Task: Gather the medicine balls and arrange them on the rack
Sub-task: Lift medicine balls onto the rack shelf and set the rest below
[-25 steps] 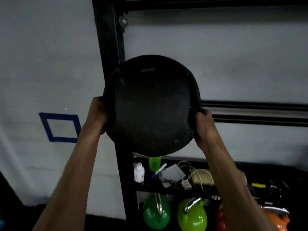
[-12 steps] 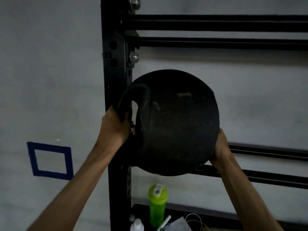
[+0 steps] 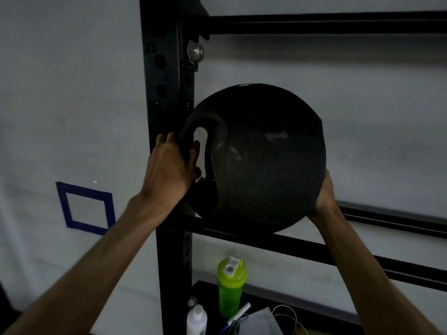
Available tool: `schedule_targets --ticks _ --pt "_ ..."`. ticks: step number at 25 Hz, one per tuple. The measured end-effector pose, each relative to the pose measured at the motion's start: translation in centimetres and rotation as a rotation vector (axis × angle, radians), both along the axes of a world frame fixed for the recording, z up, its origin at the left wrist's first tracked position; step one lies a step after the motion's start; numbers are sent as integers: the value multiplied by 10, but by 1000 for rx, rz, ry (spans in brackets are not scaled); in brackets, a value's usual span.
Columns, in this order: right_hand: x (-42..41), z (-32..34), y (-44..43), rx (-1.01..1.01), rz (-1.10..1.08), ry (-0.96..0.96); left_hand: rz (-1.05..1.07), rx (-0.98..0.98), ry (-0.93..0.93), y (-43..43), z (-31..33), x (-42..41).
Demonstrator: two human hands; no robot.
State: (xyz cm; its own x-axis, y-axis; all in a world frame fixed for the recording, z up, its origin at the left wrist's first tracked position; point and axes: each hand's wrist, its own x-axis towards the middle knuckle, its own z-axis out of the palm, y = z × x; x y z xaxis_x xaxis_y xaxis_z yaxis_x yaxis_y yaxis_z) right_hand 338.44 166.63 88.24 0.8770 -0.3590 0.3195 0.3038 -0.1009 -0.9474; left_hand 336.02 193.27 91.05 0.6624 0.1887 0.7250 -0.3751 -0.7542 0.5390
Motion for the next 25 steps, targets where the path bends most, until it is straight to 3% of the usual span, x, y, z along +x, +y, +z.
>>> schedule_targets --ticks 9,25 --pt "28 0 -1 25 98 65 137 210 43 13 -6 18" --pt "6 -6 -8 -246 1 94 170 73 250 -4 -9 -3"
